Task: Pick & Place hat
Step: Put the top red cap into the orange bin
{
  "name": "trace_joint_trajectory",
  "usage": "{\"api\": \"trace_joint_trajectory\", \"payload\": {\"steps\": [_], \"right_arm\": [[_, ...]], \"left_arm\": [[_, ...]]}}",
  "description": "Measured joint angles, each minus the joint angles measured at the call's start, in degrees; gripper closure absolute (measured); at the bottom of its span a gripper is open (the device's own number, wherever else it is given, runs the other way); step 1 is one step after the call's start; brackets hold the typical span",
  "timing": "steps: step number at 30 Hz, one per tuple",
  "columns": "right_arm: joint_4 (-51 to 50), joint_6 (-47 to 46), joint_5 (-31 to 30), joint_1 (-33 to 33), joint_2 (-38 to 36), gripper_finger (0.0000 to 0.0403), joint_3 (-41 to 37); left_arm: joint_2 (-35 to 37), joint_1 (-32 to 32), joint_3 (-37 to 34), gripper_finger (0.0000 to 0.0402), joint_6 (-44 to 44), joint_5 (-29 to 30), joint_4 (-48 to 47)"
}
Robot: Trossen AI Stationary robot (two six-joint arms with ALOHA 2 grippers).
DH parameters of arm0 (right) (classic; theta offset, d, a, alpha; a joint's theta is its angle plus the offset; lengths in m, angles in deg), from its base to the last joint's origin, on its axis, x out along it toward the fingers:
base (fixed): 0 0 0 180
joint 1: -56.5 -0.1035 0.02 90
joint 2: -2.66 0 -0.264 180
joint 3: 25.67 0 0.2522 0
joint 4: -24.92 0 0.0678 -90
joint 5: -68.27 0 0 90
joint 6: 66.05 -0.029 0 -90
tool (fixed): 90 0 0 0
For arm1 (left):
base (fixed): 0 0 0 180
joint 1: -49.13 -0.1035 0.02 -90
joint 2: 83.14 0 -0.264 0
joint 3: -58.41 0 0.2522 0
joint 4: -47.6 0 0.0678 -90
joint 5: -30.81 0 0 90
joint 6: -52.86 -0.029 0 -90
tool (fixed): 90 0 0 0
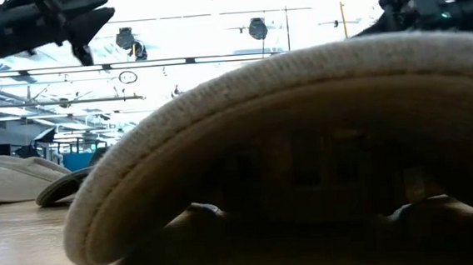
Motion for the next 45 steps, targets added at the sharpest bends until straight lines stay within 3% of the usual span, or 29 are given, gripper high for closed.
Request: {"api": "trace_joint_trajectory", "payload": {"steps": [3, 9, 14, 21, 29, 45], "right_arm": [[1.3, 0.6, 0.0, 0.0, 6.2, 0.0295, 2.5], [3.8, 0.9, -0.2, -0.5, 19.4, 0.0282, 8.0], [6.0, 4.4, -0.4, -1.7, 28.8, 0.0263, 14.0], [6.3, 8.1, -0.4, -0.6, 37.6, 0.0246, 21.1], [6.6, 4.2, -0.1, -0.8, 46.5, 0.0254, 21.1], [7.3, -0.5, 0.0, -0.7, 50.4, 0.0237, 21.1]], "left_arm": [[-5.7, -0.1, 5.9, 0.0289, -2.6, -0.9, -2.2], [-15.0, -0.3, 17.4, 0.0289, -7.3, -1.9, -15.2], [-20.3, -0.3, 22.4, 0.0289, -8.2, -2.2, -21.0], [-22.6, -0.3, 22.6, 0.0289, -6.2, -4.8, -19.6], [-26.2, -0.3, 22.6, 0.0289, -5.1, -4.9, -15.3], [-27.2, -0.2, 22.6, 0.0289, -4.1, -6.4, -12.7]]}}
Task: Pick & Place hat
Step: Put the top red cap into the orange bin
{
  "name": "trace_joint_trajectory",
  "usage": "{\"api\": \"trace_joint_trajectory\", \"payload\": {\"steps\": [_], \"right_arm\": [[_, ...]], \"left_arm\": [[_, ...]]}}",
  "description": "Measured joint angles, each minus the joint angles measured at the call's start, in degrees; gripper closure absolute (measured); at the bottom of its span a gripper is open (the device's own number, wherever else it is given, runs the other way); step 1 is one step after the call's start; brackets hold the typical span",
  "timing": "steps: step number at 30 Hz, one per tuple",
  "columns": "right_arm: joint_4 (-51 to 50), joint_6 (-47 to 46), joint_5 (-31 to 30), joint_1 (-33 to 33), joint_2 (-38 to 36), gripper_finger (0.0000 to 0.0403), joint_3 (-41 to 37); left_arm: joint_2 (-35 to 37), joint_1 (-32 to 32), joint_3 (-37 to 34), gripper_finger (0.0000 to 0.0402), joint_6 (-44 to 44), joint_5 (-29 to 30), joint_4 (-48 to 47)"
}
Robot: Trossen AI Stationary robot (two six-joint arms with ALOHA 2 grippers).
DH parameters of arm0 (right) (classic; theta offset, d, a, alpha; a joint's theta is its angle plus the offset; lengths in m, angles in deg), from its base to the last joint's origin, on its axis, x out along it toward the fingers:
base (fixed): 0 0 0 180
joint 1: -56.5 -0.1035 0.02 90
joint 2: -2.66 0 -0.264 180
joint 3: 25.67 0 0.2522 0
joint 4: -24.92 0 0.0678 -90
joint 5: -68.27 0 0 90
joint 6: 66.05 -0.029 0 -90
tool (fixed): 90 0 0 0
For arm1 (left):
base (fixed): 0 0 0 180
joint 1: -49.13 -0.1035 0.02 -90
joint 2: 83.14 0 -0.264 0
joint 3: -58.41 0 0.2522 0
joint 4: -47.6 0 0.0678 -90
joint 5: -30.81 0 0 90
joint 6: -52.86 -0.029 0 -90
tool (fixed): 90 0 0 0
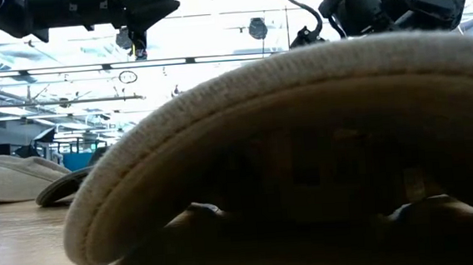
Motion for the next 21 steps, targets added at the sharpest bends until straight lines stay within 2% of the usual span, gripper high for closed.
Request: {"api": "trace_joint_trajectory", "payload": {"steps": [4, 8, 21], "right_arm": [[3.5, 0.0, 0.2, 0.0, 1.8, 0.0238, 0.0], [8.9, -0.2, 3.2, 0.7, 6.3, 0.0236, 0.6], [8.6, -1.3, 4.5, 2.4, 11.1, 0.0239, 2.0]], "left_arm": [[0.0, 0.0, 0.0, 0.0289, 0.8, 0.0, 0.4], [0.0, 0.0, 0.0, 0.0289, 1.3, 0.0, 1.9], [0.0, 2.3, 0.0, 0.0289, 2.3, 0.2, 0.7]]}}
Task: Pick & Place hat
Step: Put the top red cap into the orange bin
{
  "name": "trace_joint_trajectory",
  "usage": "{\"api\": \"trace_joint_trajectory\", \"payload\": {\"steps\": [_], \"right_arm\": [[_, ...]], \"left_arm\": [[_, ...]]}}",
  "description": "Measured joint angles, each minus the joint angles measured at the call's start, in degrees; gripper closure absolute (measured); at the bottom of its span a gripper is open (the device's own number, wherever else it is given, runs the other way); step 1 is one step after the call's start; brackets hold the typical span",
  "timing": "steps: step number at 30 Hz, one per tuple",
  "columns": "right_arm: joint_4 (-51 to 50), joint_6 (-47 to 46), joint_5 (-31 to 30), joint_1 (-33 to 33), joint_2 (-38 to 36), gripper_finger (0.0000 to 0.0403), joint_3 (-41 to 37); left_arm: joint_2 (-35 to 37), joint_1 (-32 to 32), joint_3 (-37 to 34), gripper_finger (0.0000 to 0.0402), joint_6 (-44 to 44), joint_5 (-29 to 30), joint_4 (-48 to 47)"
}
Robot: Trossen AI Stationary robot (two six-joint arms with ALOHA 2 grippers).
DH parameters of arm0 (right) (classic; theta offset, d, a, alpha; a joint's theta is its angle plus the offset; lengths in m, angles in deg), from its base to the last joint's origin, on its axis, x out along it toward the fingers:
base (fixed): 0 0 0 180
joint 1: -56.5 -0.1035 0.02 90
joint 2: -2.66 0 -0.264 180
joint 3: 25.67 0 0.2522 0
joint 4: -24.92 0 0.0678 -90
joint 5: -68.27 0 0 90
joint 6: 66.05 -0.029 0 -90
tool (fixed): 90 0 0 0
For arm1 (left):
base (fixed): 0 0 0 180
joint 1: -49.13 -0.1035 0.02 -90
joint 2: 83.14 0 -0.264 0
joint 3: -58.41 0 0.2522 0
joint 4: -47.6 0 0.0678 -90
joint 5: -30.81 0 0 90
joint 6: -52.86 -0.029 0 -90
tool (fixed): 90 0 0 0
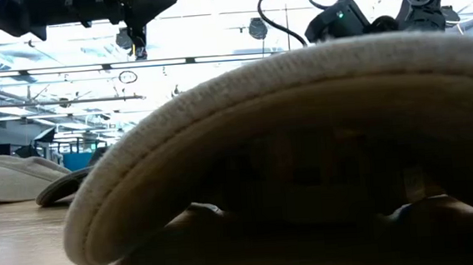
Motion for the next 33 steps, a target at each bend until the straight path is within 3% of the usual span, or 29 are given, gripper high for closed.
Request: {"api": "trace_joint_trajectory", "payload": {"steps": [7, 11, 16, 20, 28, 33], "right_arm": [[0.1, 0.0, 0.0, 0.7, 0.4, 0.0258, 0.0], [-1.1, 1.3, 1.5, 0.6, 0.4, 0.0303, 0.1], [-1.9, 3.5, 1.5, 0.6, 0.4, 0.0386, 0.1], [-2.8, 4.1, 1.5, 0.6, -1.4, 0.0389, 0.0], [-10.6, 12.9, 1.8, 0.9, -15.0, 0.0398, -0.1], [-23.8, 20.5, 4.6, 5.2, -24.4, 0.04, 5.6]], "left_arm": [[0.0, 0.7, 0.0, 0.0289, 0.4, 0.7, -1.3], [0.0, 1.3, 0.0, 0.0289, 0.5, 1.4, -1.3], [0.0, 1.8, 0.0, 0.0289, 0.4, 2.5, -1.3], [0.0, 1.9, 0.0, 0.0289, 0.4, 3.0, -1.3], [0.0, 1.9, 0.0, 0.0289, 0.4, 3.0, -1.3], [0.0, 1.9, 0.0, 0.0289, 0.1, 3.0, -0.5]]}}
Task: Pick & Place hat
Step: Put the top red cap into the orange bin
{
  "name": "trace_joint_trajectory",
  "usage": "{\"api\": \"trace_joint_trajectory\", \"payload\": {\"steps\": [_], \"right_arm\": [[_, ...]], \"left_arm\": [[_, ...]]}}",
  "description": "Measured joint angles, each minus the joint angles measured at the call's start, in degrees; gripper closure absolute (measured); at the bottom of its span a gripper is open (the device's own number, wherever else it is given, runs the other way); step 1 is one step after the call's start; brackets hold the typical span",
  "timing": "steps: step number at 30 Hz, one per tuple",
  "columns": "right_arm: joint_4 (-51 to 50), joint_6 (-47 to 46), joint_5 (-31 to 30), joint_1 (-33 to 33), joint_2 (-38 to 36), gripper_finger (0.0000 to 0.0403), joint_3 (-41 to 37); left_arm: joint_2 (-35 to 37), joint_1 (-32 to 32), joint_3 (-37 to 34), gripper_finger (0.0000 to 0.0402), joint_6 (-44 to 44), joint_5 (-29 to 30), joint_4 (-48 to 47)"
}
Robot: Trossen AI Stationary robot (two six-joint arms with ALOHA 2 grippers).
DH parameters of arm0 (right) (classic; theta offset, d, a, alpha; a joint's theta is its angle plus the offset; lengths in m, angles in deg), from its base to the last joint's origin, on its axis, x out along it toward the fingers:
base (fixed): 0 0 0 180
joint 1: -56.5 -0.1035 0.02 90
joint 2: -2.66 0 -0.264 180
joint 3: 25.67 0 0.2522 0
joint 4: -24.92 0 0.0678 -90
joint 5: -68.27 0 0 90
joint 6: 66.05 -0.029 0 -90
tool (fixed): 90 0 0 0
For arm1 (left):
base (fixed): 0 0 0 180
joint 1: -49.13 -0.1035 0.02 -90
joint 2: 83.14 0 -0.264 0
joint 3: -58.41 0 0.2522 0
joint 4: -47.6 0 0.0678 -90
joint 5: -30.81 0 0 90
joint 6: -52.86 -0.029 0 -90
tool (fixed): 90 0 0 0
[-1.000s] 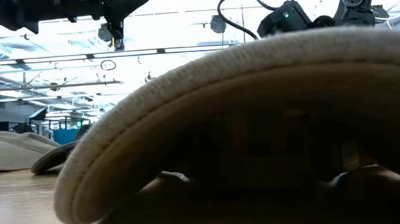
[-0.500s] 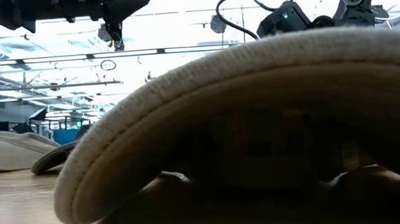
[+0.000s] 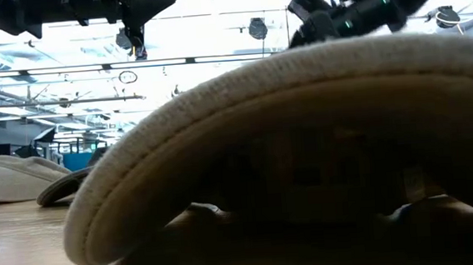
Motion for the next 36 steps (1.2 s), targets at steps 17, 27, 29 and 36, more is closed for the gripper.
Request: {"api": "trace_joint_trajectory", "payload": {"steps": [17, 27, 29, 36], "right_arm": [[-19.3, 13.4, 24.7, 26.2, 11.1, 0.0402, 21.8], [-16.2, 16.1, 36.0, 34.8, 23.8, 0.0402, 26.3], [-15.8, 17.7, 36.2, 35.6, 25.3, 0.0402, 26.3], [-16.1, 18.9, 37.4, 37.1, 28.6, 0.0402, 26.3]], "left_arm": [[0.0, 0.0, 0.0, 0.0289, -1.5, 1.3, 1.4], [0.0, 0.0, 0.0, 0.0289, -4.3, 1.3, -2.1], [0.0, -0.1, 0.0, 0.0289, -5.0, 1.4, -2.6], [0.0, -1.3, 0.0, 0.0289, -8.7, 2.8, -4.4]]}}
